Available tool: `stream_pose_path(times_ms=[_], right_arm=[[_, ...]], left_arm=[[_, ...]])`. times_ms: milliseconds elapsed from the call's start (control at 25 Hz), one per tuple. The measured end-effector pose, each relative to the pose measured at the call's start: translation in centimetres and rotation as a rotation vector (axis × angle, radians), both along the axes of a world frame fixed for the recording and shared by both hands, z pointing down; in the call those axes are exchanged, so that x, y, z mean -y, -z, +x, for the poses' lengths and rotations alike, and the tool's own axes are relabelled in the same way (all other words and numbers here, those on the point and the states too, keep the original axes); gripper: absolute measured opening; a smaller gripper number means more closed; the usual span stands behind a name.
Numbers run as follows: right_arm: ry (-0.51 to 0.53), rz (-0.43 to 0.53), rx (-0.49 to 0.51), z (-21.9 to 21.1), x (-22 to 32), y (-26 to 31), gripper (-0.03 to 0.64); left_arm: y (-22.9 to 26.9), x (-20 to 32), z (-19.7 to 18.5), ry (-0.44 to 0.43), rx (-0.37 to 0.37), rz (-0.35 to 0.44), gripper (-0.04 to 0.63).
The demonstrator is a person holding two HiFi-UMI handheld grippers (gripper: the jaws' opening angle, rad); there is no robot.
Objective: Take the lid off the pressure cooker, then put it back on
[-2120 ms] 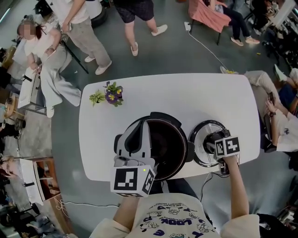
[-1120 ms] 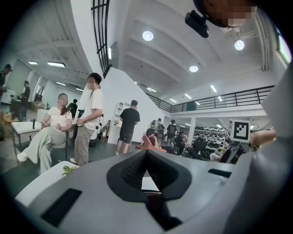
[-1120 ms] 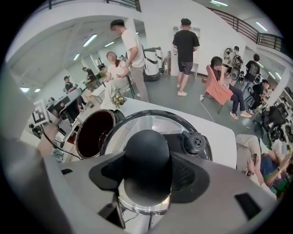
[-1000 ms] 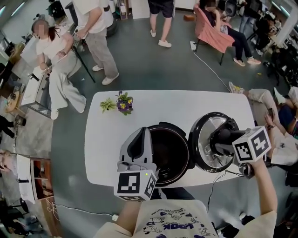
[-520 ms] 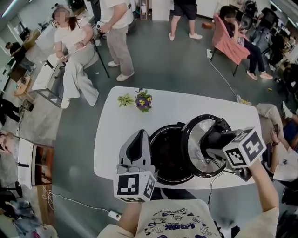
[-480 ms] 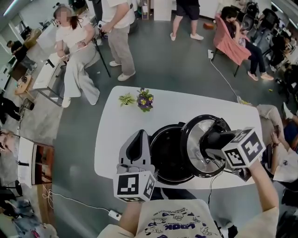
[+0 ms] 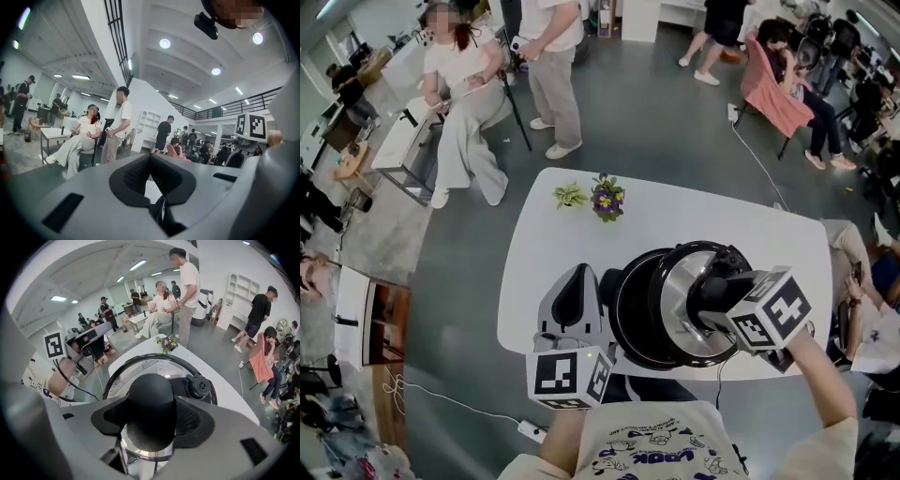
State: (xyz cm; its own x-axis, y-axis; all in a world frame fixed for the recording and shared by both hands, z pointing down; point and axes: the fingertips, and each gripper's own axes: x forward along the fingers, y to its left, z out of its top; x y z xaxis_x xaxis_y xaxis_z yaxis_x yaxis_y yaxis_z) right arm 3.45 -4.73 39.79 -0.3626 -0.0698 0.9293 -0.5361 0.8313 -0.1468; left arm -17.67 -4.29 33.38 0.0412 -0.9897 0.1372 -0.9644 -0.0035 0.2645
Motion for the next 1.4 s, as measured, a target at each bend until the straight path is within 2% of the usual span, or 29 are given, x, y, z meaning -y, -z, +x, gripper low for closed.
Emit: stream_pose_path(times_ms=[760, 1400], right_arm=[[-0.054, 0.027, -0.048, -4.1, -1.0, -2.1, 0.293], [-0.074, 0.042, -0.086, -6.1, -1.0, -3.9, 0.295]], left_arm=[[-2.0, 1.5, -1.9, -0.096, -0.033, -0.013, 0.014], [-3.2, 2.3, -3.1, -0.135, -0.040, -0.040, 0.014]])
